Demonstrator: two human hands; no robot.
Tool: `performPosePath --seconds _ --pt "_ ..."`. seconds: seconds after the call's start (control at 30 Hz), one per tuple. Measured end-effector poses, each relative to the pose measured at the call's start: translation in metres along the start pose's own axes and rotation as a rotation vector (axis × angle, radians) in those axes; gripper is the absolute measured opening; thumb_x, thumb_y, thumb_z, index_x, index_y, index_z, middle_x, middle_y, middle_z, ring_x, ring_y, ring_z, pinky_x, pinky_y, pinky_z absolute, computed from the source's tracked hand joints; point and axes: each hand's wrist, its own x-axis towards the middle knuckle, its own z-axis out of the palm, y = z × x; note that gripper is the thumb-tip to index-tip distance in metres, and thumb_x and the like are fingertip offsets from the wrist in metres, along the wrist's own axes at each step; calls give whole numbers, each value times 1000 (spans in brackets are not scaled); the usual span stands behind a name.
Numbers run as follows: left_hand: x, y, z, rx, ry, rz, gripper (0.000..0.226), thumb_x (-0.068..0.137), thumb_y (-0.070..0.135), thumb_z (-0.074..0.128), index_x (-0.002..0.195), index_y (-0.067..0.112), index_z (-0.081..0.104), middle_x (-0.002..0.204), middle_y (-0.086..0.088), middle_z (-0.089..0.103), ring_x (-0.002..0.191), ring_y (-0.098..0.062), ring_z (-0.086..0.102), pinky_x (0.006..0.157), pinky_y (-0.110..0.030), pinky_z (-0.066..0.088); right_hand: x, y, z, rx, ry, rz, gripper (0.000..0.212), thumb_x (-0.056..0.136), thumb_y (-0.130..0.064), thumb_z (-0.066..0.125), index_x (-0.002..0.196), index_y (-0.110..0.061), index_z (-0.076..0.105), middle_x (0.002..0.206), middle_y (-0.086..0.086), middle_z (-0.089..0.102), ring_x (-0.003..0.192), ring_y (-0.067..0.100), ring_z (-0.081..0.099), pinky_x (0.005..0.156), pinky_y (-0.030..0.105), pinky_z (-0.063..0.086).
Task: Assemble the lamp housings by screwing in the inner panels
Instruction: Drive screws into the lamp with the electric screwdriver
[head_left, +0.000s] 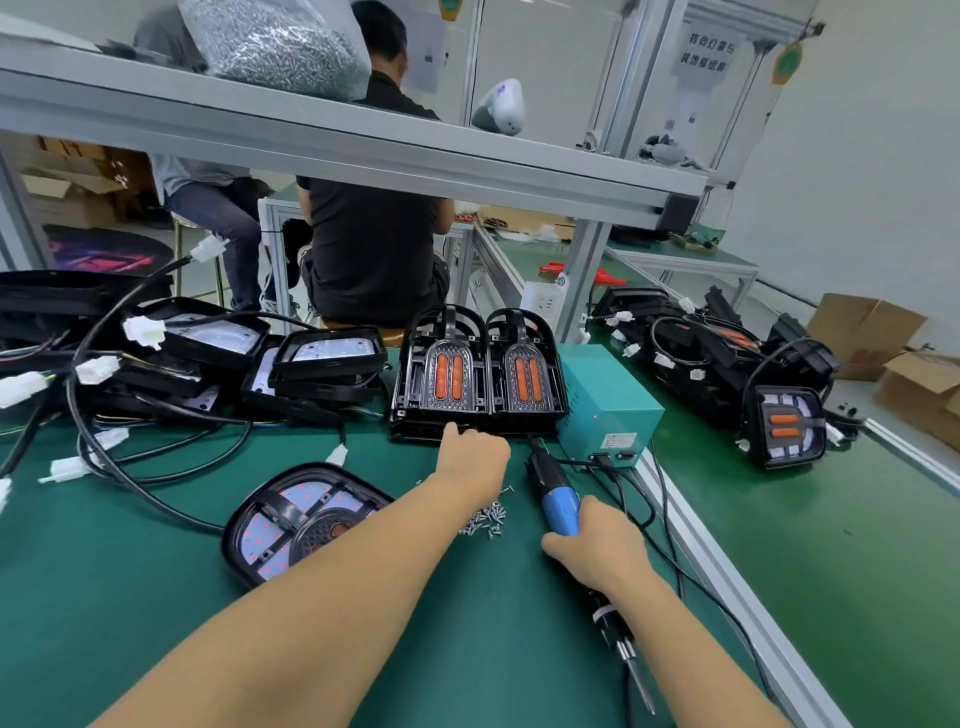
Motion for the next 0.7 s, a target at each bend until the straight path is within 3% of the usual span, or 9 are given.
performPosePath --seconds 0.07,0.17,0.27,0.4,0.5,0.7 --pt "-2 -1 -12 -316 28 -42 15 86 6 49 74 15 53 81 -9 65 74 -27 54 82 -36 43 3 5 -3 106 -5 5 30 82 -36 63 87 -14 43 78 -2 51 65 16 47 50 25 31" --pt "-15 -17 -40 -997 63 -122 20 84 5 55 67 13 63 69 -5 69 60 -18 56 52 -23 48 4 13 -18 859 -115 99 15 84 -13 64 87 -9 50 65 6 55 53 19 48 53 26 43" --pt "-47 -45 -56 -1439 92 -117 13 83 4 67 74 14 69 69 0 73 62 -7 63 54 -16 49 -4 15 -41 1519 -219 127 26 75 5 63 94 -8 54 53 4 55 42 15 51 43 24 49" --pt "-96 -74 -55 -1738 71 -176 9 69 5 79 71 13 76 77 -12 72 67 -14 66 61 -19 54 -24 -9 -75 2078 -165 -22 34 65 0 63 96 -10 54 63 5 55 48 13 55 49 22 52" --pt "-127 -85 -50 -1893 53 -214 22 54 11 80 75 8 77 81 -14 72 68 -16 68 62 -21 54 -40 -37 -93 2250 -83 -137 21 69 -9 68 86 -10 56 64 -1 57 52 10 57 56 21 52" --pt "-165 -93 -42 -2010 60 -232 16 62 13 75 78 10 78 77 -11 71 67 -14 65 60 -22 54 -65 -89 -97 2324 16 -388 8 88 -11 55 90 -17 58 58 -9 50 49 5 48 55 16 47"
